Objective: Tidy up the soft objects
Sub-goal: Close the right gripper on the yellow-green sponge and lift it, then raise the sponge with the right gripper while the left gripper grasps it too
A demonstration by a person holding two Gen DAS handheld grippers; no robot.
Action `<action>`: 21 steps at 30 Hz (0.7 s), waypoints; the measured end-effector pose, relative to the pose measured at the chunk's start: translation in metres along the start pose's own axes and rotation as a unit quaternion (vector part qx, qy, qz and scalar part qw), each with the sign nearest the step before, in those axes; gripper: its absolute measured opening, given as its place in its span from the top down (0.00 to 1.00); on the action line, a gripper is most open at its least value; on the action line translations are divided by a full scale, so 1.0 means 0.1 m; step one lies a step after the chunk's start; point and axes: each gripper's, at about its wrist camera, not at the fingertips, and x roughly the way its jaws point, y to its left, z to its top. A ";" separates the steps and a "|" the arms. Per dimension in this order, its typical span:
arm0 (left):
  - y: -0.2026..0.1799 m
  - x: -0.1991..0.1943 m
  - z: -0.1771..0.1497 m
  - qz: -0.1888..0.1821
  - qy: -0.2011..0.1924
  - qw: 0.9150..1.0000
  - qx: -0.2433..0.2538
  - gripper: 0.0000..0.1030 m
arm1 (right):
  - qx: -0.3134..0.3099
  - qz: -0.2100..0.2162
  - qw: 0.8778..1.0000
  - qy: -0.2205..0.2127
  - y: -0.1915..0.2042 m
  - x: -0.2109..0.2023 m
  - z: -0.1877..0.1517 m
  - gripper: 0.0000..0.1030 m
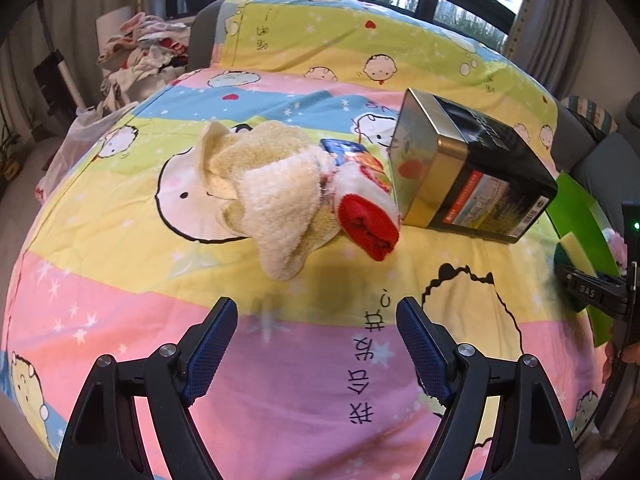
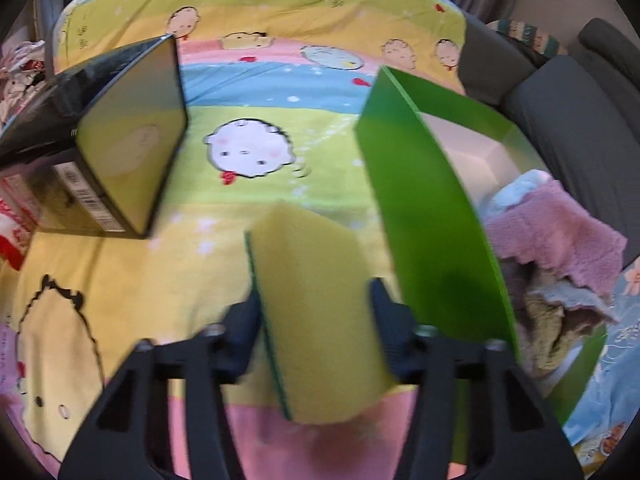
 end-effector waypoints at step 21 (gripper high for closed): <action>0.03 0.06 0.00 -0.013 0.018 1.000 -0.011 0.20 | -0.023 0.351 0.935 0.037 0.76 -0.50 -0.12 0.65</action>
